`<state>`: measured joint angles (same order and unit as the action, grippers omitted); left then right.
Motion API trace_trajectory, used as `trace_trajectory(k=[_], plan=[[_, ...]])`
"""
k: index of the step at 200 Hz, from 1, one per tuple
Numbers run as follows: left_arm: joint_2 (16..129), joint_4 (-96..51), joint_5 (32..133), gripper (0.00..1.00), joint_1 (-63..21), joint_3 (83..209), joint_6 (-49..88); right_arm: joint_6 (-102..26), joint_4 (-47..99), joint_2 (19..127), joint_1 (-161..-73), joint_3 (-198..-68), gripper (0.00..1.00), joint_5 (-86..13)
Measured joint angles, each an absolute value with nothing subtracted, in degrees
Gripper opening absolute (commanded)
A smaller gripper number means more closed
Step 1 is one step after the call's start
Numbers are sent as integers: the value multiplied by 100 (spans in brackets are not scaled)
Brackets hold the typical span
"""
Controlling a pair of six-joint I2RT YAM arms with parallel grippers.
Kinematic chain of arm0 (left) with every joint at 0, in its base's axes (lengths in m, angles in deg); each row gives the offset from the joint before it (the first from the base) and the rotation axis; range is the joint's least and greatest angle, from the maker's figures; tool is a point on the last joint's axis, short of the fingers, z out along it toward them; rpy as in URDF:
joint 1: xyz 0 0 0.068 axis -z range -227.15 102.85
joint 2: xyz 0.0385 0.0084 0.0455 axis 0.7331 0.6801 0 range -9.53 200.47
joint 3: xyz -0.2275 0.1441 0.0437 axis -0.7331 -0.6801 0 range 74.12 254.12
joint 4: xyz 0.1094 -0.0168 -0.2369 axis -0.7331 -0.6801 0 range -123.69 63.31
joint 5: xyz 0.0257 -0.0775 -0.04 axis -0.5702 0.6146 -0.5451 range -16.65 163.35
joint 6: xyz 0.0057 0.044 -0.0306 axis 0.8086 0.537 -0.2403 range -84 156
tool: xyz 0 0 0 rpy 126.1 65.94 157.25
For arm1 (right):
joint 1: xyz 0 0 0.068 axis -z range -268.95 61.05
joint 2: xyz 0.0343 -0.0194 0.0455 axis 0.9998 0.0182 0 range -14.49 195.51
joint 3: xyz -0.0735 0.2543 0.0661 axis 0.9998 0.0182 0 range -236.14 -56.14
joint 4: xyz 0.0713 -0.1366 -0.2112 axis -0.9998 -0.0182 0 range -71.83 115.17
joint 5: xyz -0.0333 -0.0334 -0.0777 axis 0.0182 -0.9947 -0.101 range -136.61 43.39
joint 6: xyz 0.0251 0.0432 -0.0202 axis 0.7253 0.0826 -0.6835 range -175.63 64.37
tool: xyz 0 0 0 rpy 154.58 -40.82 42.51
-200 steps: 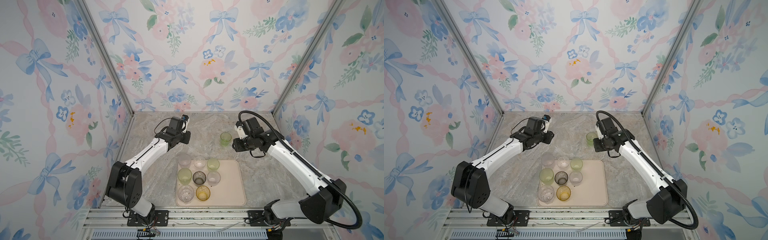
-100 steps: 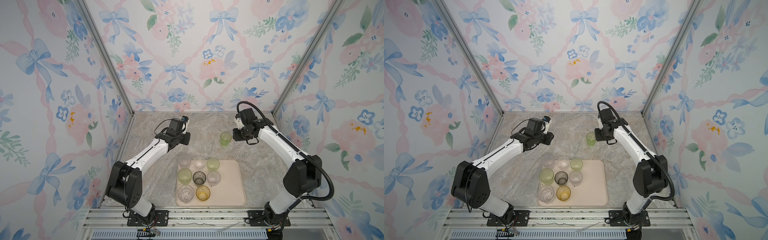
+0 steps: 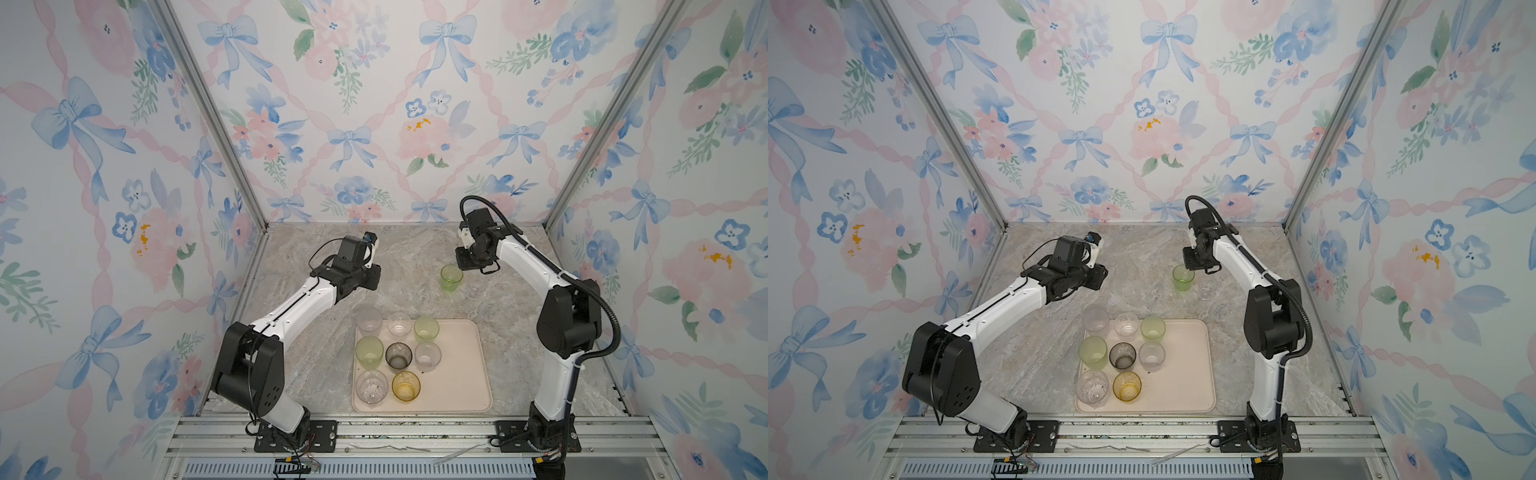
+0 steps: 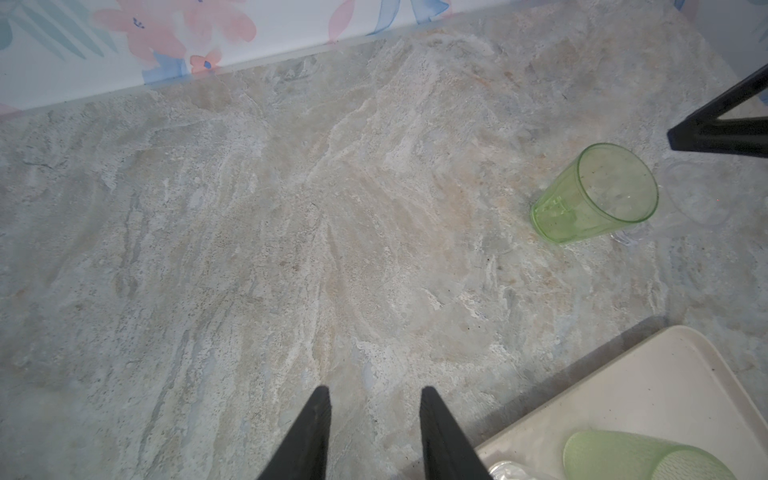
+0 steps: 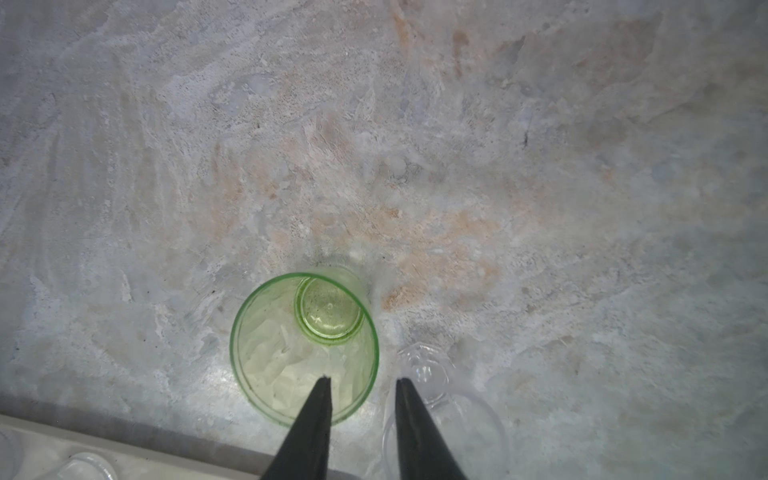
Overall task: Place the glasses into the tray
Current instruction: 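Lower the right gripper into the green glass and close it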
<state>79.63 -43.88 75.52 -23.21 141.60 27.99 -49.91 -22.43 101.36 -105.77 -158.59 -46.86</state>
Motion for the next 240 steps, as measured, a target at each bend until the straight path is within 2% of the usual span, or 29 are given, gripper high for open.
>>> trace_trajectory(k=[164,224,240], plan=[[8215,-4388,7511,39,-2338,14165,2827,-5184,-2455,10947,-10538,-16303,20,-4485],[8217,-4388,7511,38,-2364,14189,2838,-5227,-2516,10982,-10540,-16375,8,-4424],[8217,-4385,7511,39,-2364,14189,2842,-5241,-2514,10993,-10551,-16377,2,-4428]])
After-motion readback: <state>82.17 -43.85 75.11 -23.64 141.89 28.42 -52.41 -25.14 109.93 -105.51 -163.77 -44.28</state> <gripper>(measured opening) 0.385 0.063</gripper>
